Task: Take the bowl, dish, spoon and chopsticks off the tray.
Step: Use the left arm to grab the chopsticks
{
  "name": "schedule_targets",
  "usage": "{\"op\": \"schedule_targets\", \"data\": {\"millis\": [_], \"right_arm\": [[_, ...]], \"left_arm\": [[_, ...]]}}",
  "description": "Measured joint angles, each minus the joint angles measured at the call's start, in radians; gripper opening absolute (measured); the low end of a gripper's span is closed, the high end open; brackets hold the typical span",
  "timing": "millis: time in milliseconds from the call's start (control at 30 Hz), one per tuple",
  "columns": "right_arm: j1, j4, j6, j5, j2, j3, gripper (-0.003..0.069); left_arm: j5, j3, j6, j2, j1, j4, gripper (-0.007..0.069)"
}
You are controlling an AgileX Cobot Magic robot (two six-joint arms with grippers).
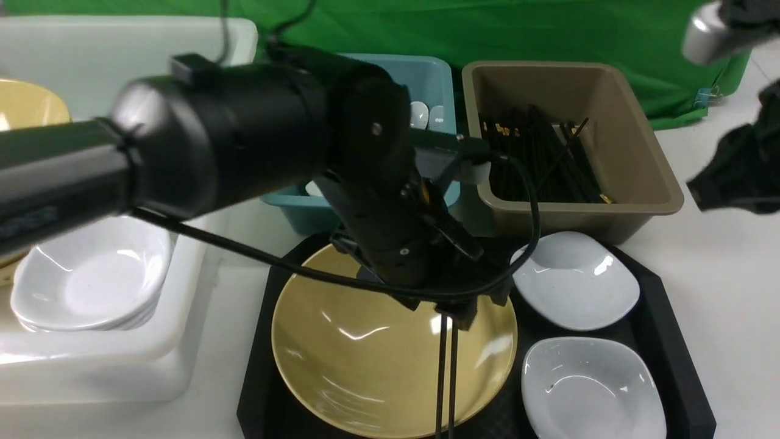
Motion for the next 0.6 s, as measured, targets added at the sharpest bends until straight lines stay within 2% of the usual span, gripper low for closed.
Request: {"op": "schedule_targets", "data": {"millis": [33,67,200,267,367,467,500,567,600], "right_arm": [[0.0,-0.003,0.0,-0.016,-0.034,0.025,0.0097],[0.0,-0.003,0.001,-0.025,-0.049,0.035,0.0099],[0.0,-0.003,0.003,-0.045,-0.077,0.043,0.0104],[0.0,-0.004,0.003,-0.047,-0.08,0.043,0.0106],[0.0,-0.004,0.003,-0.047,-0.08,0.043,0.0111],[0.0,-0.004,0.003,-0.026,-0.08,0.044,0.0122],[0.0,-0.004,0.002,-0.018,-0.08,0.044,0.0124],[0.0,-0.004,-0.005,-0.01,-0.082,0.046,0.0125],[0.0,-0.004,-0.006,-0.01,-0.084,0.047,0.0125]], "left_arm": [[-0.017,0.0,-0.005,0.022,0.0,-0.001,0.0571],[-0.028,0.0,-0.007,0.036,0.0,-0.001,0.0613],[-0.035,0.0,-0.021,0.081,0.0,0.0,0.0668],[-0.035,0.0,-0.031,0.096,0.0,0.0,0.0654],[-0.031,0.0,-0.053,0.115,0.0,-0.001,0.0566],[-0.026,0.0,-0.076,0.12,0.0,-0.019,0.0241],[-0.023,-0.001,-0.077,0.12,0.0,-0.022,0.0163],[-0.02,-0.002,-0.079,0.12,0.0,-0.024,0.005],[-0.017,-0.004,-0.079,0.12,0.0,-0.024,0.0027]]}}
